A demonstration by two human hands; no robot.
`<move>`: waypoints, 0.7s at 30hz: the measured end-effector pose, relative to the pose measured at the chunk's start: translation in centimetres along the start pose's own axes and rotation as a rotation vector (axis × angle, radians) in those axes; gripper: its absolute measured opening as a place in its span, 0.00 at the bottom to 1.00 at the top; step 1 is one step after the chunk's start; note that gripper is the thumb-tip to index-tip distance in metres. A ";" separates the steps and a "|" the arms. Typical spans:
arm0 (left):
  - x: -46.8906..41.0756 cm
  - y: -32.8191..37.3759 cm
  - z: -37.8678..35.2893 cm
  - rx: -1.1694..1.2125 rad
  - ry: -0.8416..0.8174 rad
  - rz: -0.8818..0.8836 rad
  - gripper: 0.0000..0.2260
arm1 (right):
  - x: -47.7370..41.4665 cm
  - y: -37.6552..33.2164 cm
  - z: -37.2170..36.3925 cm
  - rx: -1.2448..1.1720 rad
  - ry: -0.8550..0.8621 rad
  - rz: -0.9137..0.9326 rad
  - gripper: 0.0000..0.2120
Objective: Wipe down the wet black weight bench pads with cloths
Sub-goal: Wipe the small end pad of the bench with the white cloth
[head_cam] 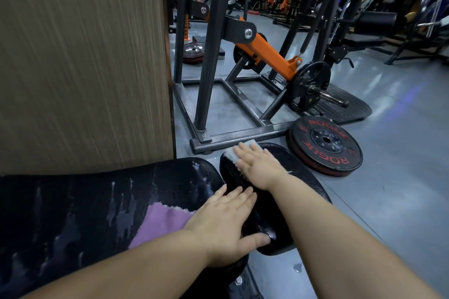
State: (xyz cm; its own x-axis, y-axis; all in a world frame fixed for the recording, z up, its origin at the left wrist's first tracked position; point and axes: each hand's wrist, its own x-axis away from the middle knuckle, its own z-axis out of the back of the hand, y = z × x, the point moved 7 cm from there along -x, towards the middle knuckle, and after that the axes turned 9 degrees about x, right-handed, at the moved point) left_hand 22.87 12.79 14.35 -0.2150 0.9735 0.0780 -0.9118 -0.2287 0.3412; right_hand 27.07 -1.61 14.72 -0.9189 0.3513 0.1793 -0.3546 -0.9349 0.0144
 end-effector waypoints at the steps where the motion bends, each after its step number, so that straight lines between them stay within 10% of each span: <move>1: 0.1 0.0 0.0 0.014 -0.007 0.007 0.41 | 0.0 1.5 0.1 0.001 -0.015 -0.058 0.24; 8: 0.2 0.0 -0.2 0.031 -0.007 0.012 0.39 | 0.5 6.4 0.7 -0.040 -0.039 -0.241 0.22; 21: 0.1 0.1 0.0 0.010 -0.025 0.025 0.38 | -1.6 -2.7 1.0 0.016 -0.006 0.131 0.21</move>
State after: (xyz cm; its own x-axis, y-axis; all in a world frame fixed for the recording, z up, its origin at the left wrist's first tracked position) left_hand 22.74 12.90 14.38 -0.2286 0.9673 0.1100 -0.9027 -0.2529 0.3481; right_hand 29.72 0.30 15.40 -0.9563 0.2254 0.1861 -0.2282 -0.9736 0.0066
